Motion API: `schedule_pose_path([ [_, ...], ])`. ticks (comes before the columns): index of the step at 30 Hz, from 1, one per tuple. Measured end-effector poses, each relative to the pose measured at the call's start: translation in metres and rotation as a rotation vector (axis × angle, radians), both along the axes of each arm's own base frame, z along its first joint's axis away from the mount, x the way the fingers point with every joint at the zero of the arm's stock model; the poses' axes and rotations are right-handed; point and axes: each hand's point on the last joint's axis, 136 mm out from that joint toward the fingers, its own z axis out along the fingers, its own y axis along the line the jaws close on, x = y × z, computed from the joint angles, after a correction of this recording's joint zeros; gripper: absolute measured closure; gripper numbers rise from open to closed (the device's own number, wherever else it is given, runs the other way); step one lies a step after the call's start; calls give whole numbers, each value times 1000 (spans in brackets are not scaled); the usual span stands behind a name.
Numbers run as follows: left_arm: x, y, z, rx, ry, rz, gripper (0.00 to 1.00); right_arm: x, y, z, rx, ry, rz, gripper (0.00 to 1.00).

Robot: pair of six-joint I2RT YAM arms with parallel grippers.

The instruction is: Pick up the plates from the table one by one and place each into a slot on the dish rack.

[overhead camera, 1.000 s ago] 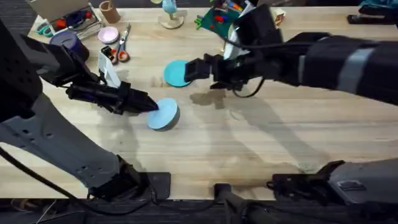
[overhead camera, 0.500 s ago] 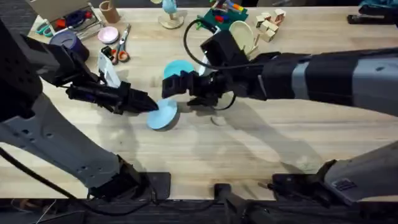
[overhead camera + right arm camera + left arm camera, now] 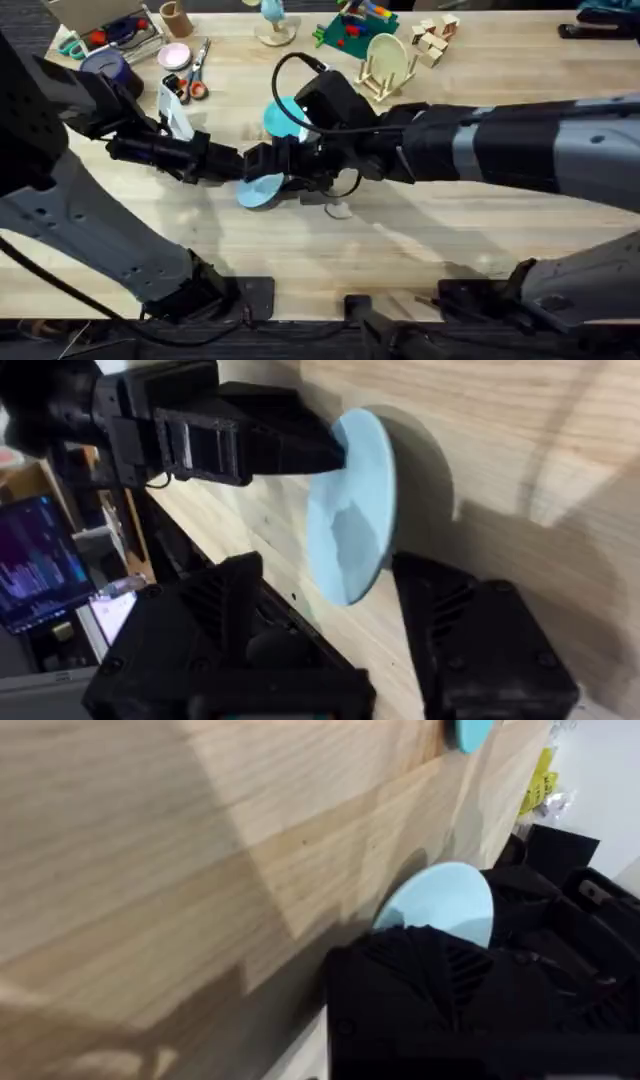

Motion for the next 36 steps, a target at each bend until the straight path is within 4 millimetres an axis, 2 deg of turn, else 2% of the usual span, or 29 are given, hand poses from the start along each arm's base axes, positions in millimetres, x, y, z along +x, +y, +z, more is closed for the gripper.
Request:
schedule_pose_path([
  [3, 0, 0, 0, 0, 0, 0, 962, 1, 0, 0, -3, 1, -8, 301],
  [6, 0, 0, 0, 0, 0, 0, 962, 2, -1, -1, -10, -2, -21, 445],
  [9, 0, 0, 0, 0, 0, 0, 962, 2, 0, -3, -22, -14, -31, 518],
  [10, 0, 0, 0, 0, 0, 0, 963, 2, 0, -4, -28, -17, -33, 601],
  [11, 0, 0, 0, 0, 0, 0, 963, 2, -1, -5, -39, -16, -40, 725],
  [12, 0, 0, 0, 0, -1, 0, 961, 1, -3, -7, -50, -15, -44, 797],
  [14, 0, 0, 0, 0, 0, 0, 962, 3, -4, -9, -60, -21, -55, 867],
  [15, 1, 0, 0, 0, -1, 1, 961, 4, -5, -10, -64, -17, -63, 941],
  [26, 4, 2, 0, 6, 5, 13, 961, 9, -6, -10, -72, -24, -95, 967],
  [32, 8, 6, 1, 35, 57, 15, 960, 22, -11, -9, -72, -75, -105, 969],
  [36, 14, 16, 0, 105, 104, 8, 960, 33, -16, -9, -76, -122, -90, 969],
])
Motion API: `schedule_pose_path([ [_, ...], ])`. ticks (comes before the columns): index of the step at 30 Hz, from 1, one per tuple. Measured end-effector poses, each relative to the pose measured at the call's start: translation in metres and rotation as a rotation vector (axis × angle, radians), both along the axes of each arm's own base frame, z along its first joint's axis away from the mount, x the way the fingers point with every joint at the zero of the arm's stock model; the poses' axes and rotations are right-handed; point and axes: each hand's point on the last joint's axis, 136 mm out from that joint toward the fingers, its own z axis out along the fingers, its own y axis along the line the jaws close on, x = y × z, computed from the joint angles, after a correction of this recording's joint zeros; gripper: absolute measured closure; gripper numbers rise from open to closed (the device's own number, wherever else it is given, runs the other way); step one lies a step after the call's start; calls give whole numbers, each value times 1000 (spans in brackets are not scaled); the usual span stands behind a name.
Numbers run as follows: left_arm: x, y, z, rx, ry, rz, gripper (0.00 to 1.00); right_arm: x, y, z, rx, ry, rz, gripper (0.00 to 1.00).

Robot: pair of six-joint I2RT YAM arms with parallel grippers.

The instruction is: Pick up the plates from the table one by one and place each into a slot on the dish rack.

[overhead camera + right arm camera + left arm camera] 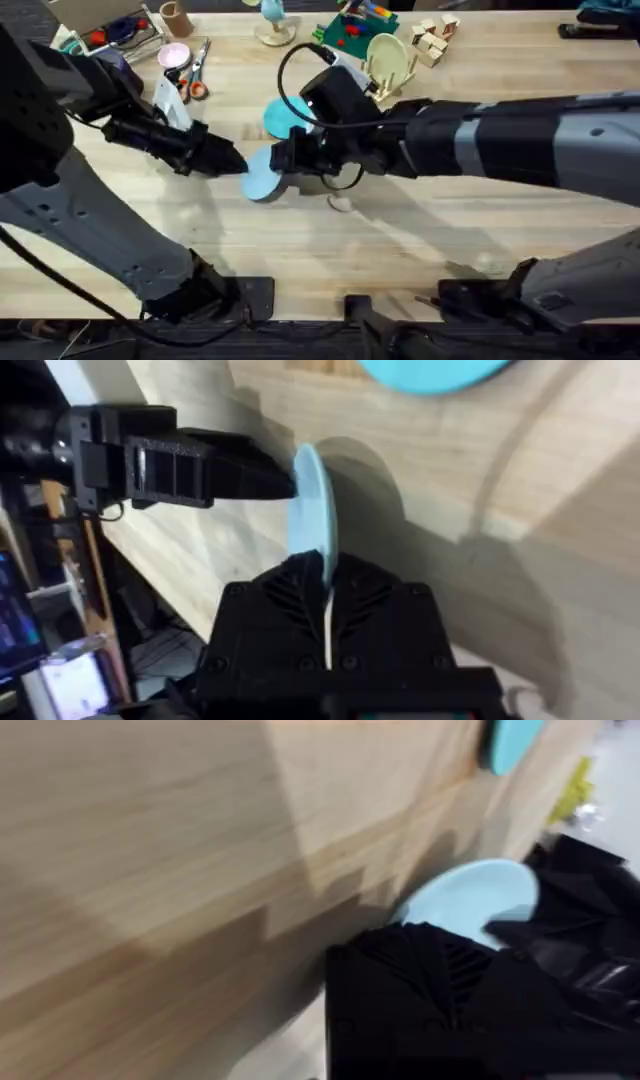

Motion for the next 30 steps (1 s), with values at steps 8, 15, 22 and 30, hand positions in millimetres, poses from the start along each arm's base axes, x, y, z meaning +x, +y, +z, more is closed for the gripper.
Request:
schedule_pose_path([
  [8, 13, 23, 31, 204, -138, -14, 960, 37, -27, 37, 2, -172, -30, 969],
  [15, 22, 14, 110, 375, -429, -39, 960, 32, -48, 110, 12, -388, 0, 969],
  [22, 13, -23, 164, 546, -652, -138, 961, 10, -88, 130, -184, -438, 94, 970],
  [30, -12, -54, 203, 670, -826, -202, 961, 14, -126, 179, -357, -564, 242, 971],
])
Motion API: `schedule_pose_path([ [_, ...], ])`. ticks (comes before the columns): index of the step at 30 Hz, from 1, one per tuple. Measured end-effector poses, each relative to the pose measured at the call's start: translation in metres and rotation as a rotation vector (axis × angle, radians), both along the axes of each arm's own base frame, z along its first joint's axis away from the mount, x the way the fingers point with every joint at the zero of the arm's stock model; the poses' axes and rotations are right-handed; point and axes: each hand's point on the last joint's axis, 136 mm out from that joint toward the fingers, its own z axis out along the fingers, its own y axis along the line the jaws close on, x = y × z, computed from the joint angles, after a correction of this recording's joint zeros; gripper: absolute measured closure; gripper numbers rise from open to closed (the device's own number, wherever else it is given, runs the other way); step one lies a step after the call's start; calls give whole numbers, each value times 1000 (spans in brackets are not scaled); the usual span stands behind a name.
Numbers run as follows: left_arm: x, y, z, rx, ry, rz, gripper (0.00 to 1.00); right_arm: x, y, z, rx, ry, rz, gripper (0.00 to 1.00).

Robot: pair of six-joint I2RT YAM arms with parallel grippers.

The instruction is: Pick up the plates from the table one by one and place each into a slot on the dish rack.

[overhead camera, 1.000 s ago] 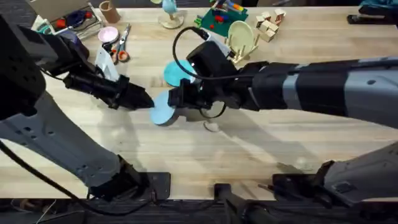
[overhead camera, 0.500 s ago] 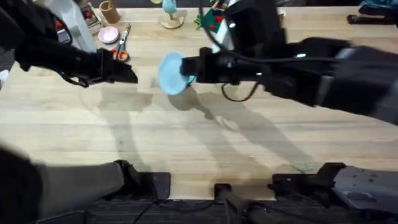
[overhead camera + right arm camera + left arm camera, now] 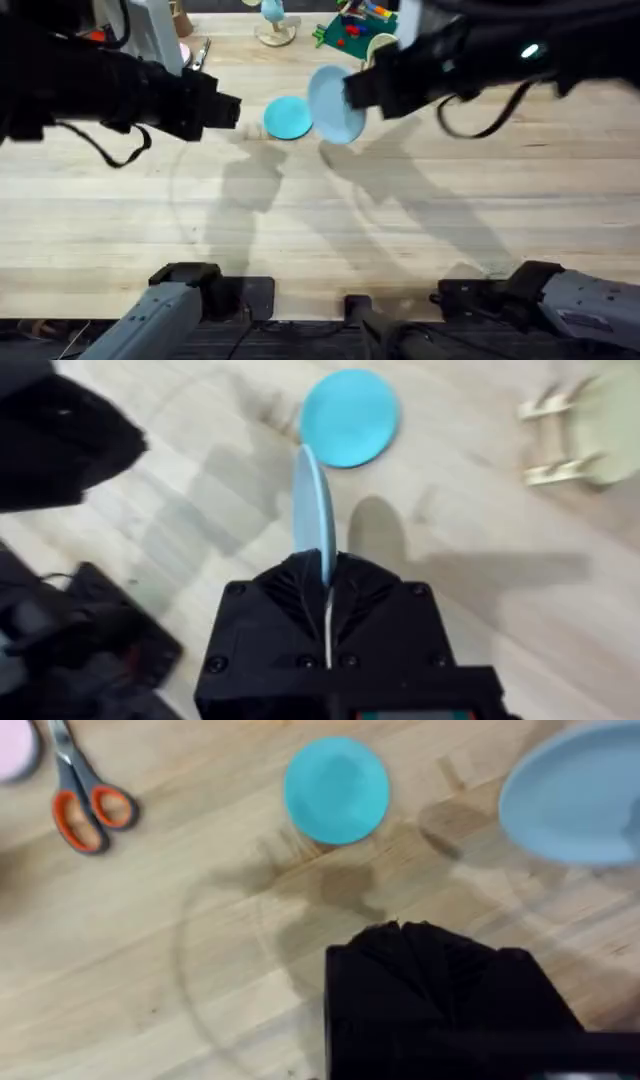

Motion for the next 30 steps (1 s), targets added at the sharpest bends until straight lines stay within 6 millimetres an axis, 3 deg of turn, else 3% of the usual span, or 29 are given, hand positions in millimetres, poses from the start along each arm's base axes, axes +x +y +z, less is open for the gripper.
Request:
schedule_pose_path([
  [5, -10, -13, 21, 14, -102, -29, 961, 16, -26, 21, -74, -86, 31, 971],
  [10, -22, -22, 33, 12, -156, -59, 956, 30, -48, 28, -146, -159, 66, 971],
  [11, -22, -23, 34, 12, -162, -63, 893, 33, -51, 28, -156, -169, 70, 971],
  [16, -23, -24, 35, 8, -164, -61, 108, 42, -61, 33, -213, -235, 103, 971],
  [17, -23, -24, 35, 4, -163, -57, 36, 44, -62, 34, -226, -251, 109, 971],
  [25, -23, -24, 36, 1, -164, -58, 6, 64, -74, 45, -318, -347, 91, 972],
  [30, -23, -24, 36, 1, -164, -58, 6, 100, -92, 54, -348, -352, 21, 973],
])
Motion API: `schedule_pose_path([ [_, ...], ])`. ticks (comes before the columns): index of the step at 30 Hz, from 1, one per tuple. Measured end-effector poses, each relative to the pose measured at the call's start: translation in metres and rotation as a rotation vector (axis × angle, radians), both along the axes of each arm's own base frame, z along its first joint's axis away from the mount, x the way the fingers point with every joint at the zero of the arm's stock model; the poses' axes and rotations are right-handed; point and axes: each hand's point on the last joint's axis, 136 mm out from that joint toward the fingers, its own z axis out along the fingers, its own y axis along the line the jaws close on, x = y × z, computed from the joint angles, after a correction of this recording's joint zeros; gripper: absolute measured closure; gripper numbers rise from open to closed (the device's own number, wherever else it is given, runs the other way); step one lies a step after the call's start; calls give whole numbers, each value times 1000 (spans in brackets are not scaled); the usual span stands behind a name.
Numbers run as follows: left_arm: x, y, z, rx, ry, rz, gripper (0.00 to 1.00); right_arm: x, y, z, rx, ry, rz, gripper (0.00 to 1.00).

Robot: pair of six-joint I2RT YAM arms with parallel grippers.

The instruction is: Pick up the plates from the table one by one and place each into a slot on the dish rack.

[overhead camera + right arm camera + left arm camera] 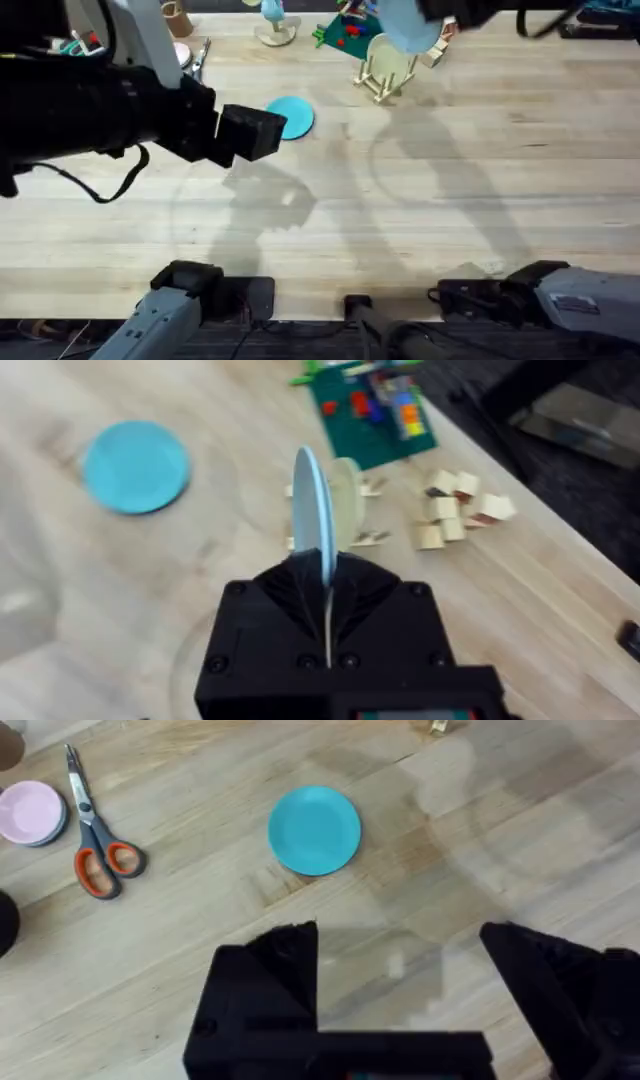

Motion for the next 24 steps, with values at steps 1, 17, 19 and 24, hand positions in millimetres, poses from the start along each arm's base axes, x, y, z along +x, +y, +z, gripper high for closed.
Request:
schedule_pose_path([
  [1, 0, 0, 0, 0, 0, 0, 6, 9, -5, 1, -4, 0, -19, 973],
  [17, 0, 0, 0, 0, 0, 0, 5, 80, -50, -5, -48, 18, -74, 974],
  [19, 0, 0, 0, 0, 0, 0, 5, 82, -50, -10, -51, 29, -67, 974],
  [24, 0, 0, 0, 0, 0, 0, 5, 83, -47, -13, -45, 38, -48, 974],
])
